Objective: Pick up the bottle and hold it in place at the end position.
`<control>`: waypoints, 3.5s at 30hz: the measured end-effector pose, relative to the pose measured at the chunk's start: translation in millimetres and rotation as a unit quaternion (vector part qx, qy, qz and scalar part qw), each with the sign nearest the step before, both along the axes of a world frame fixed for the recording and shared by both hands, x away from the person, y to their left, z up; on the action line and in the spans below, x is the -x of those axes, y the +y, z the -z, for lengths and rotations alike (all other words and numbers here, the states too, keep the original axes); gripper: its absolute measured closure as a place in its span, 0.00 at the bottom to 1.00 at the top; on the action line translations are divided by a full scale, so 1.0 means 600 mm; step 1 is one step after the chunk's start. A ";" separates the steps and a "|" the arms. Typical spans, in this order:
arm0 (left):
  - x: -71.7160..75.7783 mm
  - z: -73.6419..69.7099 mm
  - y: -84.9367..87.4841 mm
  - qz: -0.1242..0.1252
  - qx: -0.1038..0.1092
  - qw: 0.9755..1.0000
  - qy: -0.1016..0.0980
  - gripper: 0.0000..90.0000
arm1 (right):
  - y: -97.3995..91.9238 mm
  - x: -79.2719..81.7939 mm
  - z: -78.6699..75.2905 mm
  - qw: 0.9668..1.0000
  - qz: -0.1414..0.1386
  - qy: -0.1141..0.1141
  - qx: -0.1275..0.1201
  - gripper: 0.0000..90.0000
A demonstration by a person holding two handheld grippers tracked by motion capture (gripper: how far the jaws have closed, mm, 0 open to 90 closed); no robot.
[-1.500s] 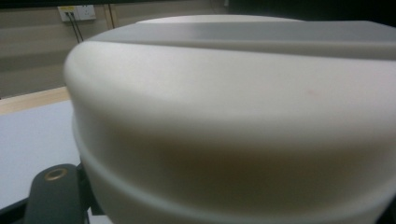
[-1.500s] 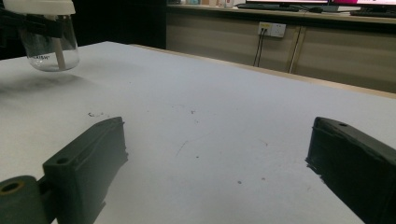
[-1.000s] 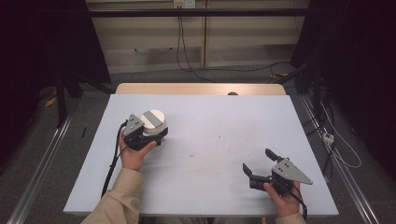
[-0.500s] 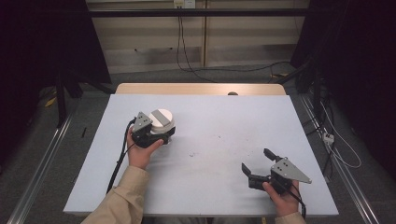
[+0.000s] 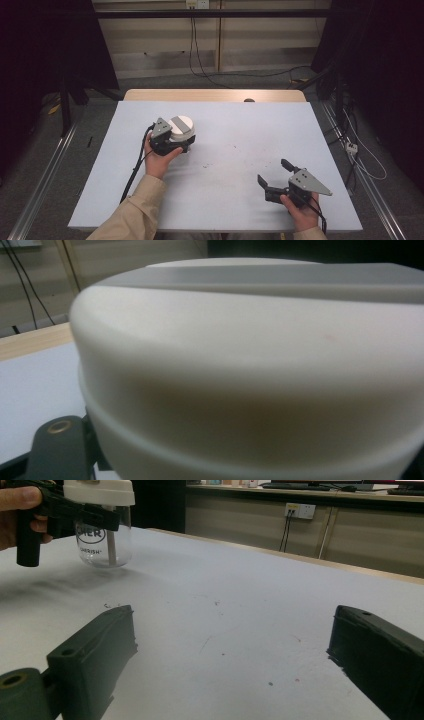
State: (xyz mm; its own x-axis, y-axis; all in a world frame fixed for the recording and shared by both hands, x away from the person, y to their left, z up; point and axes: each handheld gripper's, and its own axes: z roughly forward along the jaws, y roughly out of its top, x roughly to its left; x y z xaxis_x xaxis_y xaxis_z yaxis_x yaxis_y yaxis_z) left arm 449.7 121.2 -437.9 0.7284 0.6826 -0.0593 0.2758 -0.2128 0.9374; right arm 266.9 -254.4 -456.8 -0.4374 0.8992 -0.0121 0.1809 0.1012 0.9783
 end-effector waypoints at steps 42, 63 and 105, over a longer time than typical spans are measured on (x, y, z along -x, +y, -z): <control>-0.014 0.006 -0.083 0.049 -0.004 0.999 0.003 0.20 | 0.001 0.000 -0.002 1.000 0.002 -0.004 0.002 0.05; -0.019 0.013 -0.107 0.060 -0.002 0.998 0.003 0.20 | 0.002 0.001 -0.001 1.000 0.002 -0.003 0.002 0.05; -0.008 0.021 -0.151 0.080 -0.011 0.997 -0.012 0.21 | 0.003 0.002 0.001 1.000 -0.003 0.001 0.005 0.06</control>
